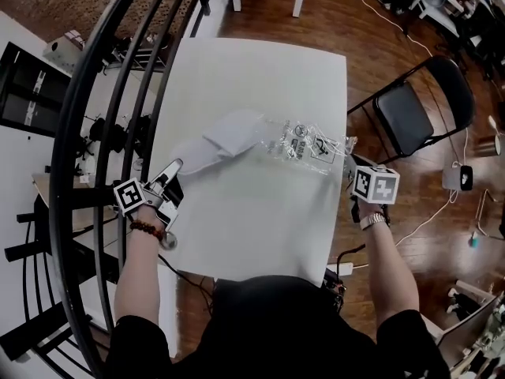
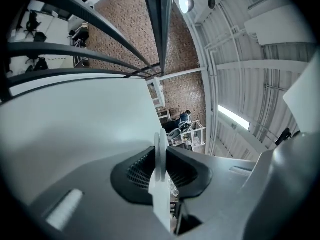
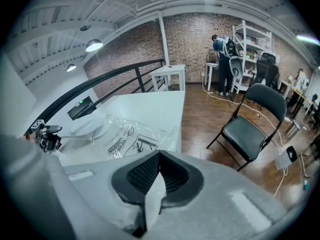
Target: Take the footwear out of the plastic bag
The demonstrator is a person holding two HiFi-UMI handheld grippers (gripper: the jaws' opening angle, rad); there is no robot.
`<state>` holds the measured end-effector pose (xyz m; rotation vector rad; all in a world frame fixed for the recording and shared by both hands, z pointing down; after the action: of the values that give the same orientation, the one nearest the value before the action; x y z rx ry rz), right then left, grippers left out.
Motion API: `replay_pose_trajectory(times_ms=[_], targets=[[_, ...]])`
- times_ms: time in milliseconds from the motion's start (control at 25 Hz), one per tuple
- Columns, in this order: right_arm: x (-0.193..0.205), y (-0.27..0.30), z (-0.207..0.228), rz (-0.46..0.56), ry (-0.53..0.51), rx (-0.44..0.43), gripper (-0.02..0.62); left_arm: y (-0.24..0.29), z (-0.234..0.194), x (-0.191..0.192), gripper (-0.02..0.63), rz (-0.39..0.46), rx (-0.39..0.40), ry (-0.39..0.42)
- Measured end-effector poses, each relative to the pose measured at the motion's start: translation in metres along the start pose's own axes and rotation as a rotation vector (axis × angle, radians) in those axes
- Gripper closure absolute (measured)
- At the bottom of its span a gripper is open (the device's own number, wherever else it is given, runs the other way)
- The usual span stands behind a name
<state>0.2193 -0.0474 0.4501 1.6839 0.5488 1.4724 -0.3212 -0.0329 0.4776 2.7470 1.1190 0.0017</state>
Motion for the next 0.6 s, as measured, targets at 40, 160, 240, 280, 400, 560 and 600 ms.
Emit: replay_pose_trajectory(times_ms=[40,160,240,280,400,560,600], targets=[[0.000,-0.002,0.000,0.006,0.022,0.007,0.603,-0.002,-0.001,-0.001,0.526,0.018,0.003,-0.006],[-0.005,-0.007,-0.003,0.025,0.067,0.024,0.603,-0.007,-0.002,-0.006,0.526,0.071,0.003,-0.011],[-0.004,-0.006,-0.004,0.033,0.093,0.042,0.603,-0.011,-0.002,-0.009,0.526,0.106,0.003,-0.016],[-0.003,-0.006,-0.004,0.037,0.107,0.052,0.603,-0.013,-0.002,-0.010,0.526,0.122,0.003,-0.019],[-0.002,-0.005,-0.005,0.057,0.157,0.070,0.603,-0.017,-0.004,-0.010,0.526,0.163,0.009,-0.025],[0.003,-0.005,-0.006,0.080,0.224,0.098,0.603,-0.025,-0.011,-0.011,0.526,0.218,0.017,-0.035],[0.005,-0.005,-0.007,0.085,0.239,0.108,0.603,-0.028,-0.012,-0.012,0.526,0.230,0.019,-0.035]])
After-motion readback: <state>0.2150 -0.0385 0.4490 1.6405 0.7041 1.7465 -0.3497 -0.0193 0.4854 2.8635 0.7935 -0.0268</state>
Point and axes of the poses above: the fingertips, and each gripper's own axes: y forward along the fingers, z to its right, x out of its underside, the point moved 9 cm from there along -y, backward along the fingers, and after that the axes turned 13 degrees about -y, right-handed, at the moved point
